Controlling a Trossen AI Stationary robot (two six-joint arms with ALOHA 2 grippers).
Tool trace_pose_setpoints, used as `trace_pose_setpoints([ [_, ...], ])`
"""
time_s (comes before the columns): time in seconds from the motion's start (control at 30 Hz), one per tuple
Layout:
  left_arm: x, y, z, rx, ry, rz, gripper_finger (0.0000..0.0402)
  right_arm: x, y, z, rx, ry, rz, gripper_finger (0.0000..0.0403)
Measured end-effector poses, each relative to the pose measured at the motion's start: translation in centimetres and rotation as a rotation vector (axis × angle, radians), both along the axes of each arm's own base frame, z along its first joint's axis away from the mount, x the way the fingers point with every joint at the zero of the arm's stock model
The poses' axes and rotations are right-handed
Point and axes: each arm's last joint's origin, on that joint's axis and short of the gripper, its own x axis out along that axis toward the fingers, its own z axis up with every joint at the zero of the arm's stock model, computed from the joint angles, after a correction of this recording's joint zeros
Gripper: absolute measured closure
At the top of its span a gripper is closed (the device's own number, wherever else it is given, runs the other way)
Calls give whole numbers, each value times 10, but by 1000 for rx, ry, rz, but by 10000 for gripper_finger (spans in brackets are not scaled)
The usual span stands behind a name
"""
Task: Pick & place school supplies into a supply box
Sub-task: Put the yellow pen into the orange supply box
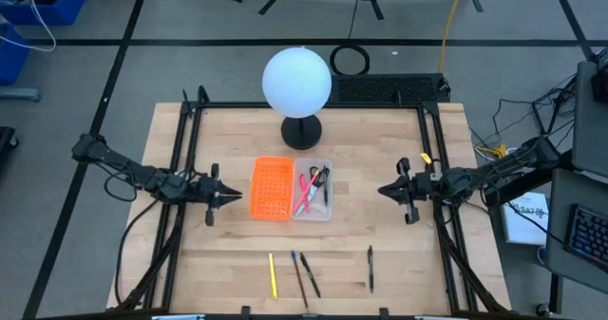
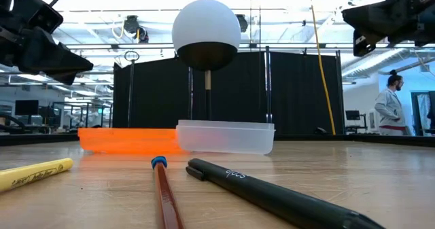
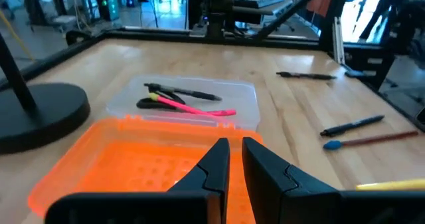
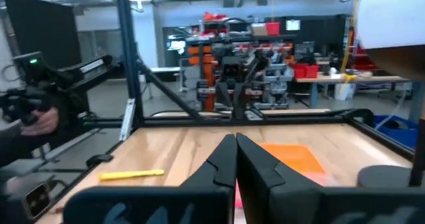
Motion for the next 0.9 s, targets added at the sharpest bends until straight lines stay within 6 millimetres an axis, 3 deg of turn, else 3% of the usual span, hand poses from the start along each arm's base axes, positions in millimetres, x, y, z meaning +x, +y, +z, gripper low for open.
trace_pose_setpoints([
  [0.13, 0, 0, -1, -21, 9, 5, 353, 0, 1, 1, -36, -16, 22, 403],
  [0.47, 4, -2, -10, -96, 101, 33, 353, -6, 1, 21, -66, -249, 50, 403],
  [0.7, 7, -2, -20, -110, 188, 79, 353, -2, 2, 11, -57, -139, 63, 403],
  [0.9, 8, 0, -24, -87, 196, 194, 353, -2, 2, 11, -104, -147, 53, 403],
])
